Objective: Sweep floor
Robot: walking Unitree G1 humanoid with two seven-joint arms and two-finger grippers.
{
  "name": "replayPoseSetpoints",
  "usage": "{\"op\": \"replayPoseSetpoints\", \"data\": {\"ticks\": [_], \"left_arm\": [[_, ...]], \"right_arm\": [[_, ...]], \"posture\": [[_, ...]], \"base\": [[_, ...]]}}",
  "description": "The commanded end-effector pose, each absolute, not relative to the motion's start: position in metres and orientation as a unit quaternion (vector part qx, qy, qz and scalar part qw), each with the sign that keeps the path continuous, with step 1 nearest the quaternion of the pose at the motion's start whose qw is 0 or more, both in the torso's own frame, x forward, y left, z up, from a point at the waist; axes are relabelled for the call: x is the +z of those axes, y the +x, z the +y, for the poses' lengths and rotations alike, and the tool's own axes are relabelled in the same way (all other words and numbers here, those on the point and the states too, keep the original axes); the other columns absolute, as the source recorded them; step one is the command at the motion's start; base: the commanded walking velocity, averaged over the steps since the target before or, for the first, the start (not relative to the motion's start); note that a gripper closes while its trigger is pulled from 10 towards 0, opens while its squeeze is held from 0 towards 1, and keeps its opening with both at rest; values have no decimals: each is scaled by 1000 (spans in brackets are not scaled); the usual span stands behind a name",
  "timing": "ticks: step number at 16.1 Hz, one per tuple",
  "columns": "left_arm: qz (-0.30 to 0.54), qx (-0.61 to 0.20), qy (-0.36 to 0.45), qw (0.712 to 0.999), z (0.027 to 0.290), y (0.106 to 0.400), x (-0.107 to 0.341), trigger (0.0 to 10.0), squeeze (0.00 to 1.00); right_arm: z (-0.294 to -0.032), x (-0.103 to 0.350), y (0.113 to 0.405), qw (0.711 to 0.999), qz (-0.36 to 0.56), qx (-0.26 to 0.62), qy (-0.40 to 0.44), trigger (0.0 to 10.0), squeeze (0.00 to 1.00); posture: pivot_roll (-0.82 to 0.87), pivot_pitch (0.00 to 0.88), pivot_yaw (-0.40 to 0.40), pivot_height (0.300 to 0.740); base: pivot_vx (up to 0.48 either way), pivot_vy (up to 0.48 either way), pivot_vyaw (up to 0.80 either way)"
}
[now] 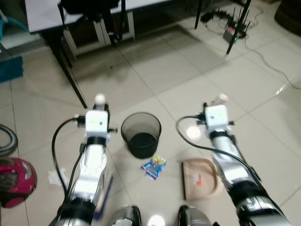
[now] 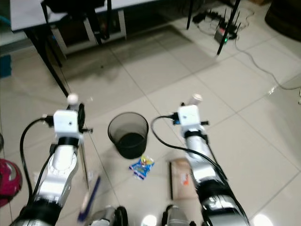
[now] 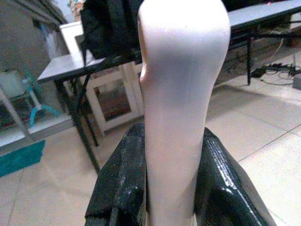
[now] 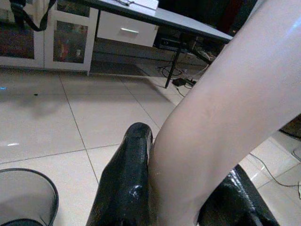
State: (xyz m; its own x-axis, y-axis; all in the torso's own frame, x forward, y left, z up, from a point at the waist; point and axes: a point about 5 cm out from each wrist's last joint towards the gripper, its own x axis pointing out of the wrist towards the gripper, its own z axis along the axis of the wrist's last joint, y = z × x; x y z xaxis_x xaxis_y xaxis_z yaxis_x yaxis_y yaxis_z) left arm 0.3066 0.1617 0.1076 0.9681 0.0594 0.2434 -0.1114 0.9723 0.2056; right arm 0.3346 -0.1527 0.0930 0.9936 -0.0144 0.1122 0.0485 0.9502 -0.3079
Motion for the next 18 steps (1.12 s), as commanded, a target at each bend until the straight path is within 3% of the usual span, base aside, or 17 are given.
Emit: {"op": "replayPoseSetpoints", "data": {"ticks": [1,5,12,18], "left_arm": [[-139,33,117,983,158,308,112,10000,0],[-149,-8,112,982,148,312,111,10000,0],[-134,-41,100,985,125,318,100,10000,0],[-132,-92,75,984,111,326,102,10000,0]], "right_arm": [[-150,100,338,984,-79,-20,-160,10000,0],[-132,108,346,985,-99,-39,-134,10000,0],[-80,101,336,991,-103,23,-86,10000,0],[-56,105,333,992,-101,57,-44,10000,0]], "posture": [[10,280,40,740],[4,301,32,740],[-18,309,22,740],[-36,304,16,740]], "base": [[0,0,0],[0,0,0],[0,0,0],[0,0,0]]}}
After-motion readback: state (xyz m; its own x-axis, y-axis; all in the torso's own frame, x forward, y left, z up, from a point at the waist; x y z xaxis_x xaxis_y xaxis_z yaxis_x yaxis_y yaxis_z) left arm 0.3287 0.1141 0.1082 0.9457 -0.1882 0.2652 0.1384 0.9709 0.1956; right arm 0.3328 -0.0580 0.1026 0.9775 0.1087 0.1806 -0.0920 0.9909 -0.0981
